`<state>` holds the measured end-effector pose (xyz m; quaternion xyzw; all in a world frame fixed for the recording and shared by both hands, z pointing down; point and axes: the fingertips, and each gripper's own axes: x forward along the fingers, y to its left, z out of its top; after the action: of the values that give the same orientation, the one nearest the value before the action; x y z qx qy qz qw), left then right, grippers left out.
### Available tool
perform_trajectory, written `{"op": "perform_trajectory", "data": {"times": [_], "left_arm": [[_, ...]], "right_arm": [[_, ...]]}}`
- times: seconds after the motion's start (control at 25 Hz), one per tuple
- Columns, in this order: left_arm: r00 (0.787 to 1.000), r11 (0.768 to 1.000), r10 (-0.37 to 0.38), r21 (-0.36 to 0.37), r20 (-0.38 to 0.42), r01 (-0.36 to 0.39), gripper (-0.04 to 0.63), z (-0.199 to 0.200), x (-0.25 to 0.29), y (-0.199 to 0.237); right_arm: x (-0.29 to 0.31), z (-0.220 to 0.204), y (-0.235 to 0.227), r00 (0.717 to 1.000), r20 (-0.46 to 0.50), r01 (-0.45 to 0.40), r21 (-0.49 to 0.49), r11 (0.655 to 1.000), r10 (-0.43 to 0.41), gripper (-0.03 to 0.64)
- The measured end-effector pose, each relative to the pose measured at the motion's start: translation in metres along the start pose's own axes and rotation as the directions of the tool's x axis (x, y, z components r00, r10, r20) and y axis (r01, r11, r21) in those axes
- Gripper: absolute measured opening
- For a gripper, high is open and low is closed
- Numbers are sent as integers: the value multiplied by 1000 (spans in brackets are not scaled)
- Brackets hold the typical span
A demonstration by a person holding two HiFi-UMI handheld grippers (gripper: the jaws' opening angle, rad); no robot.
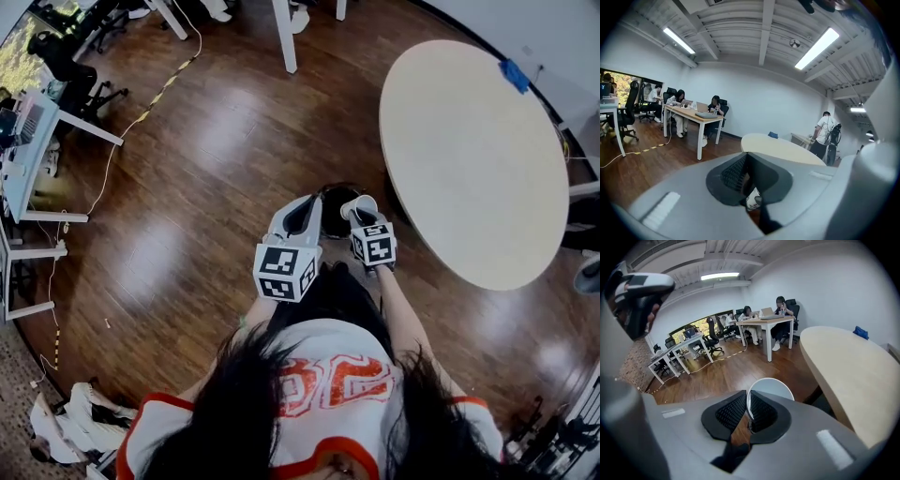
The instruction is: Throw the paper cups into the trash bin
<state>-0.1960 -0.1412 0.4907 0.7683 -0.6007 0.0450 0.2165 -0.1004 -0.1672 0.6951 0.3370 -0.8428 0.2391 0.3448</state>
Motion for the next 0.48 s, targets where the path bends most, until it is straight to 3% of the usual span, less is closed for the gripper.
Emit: {"op": "perform_trajectory", "data": {"times": [0.48], "left_arm": [[999,999,43,-8,-18,-43,0,-28,9,20]], "right_arm": [[82,-51,-33,991,-133,23,26,999,-19,34]]}}
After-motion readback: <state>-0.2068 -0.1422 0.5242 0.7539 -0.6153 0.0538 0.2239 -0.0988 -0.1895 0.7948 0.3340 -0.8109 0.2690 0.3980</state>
